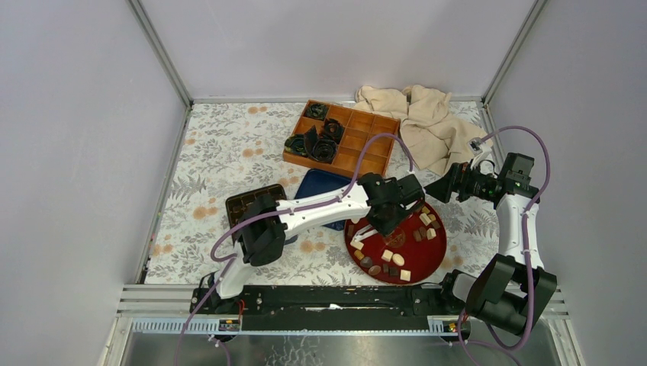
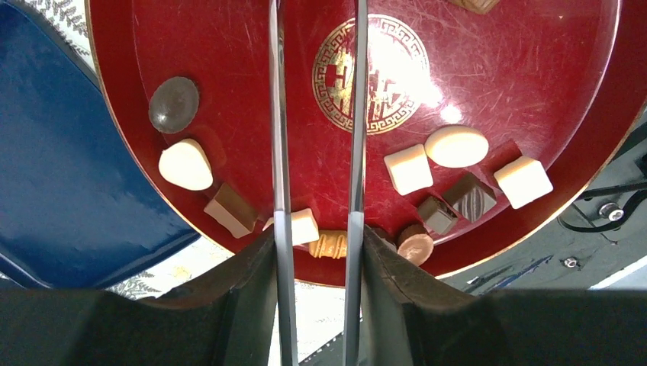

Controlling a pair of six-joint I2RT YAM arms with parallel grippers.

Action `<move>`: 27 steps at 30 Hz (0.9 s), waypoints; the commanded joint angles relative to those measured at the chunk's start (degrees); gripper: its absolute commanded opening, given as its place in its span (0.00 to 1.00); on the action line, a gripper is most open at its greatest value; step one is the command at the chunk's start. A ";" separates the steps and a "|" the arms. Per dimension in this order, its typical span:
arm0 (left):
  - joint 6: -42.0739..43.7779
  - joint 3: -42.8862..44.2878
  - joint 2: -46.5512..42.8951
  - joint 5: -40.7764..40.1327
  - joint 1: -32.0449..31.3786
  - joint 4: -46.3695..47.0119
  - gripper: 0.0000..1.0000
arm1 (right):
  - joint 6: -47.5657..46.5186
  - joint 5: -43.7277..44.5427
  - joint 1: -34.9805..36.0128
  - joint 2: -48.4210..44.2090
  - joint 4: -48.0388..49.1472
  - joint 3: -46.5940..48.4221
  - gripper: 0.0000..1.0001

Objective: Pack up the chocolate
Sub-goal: Pick up the fake chocolate from the plate.

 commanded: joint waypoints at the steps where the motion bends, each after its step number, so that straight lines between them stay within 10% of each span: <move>1: 2.06 2.73 0.51 0.98 0.74 0.52 0.45 | -0.10 -0.58 0.37 -1.13 0.77 0.71 1.00; 27: 1.34 3.11 2.15 5.32 3.04 4.38 0.43 | -0.19 -0.73 0.35 -1.12 0.69 0.80 1.00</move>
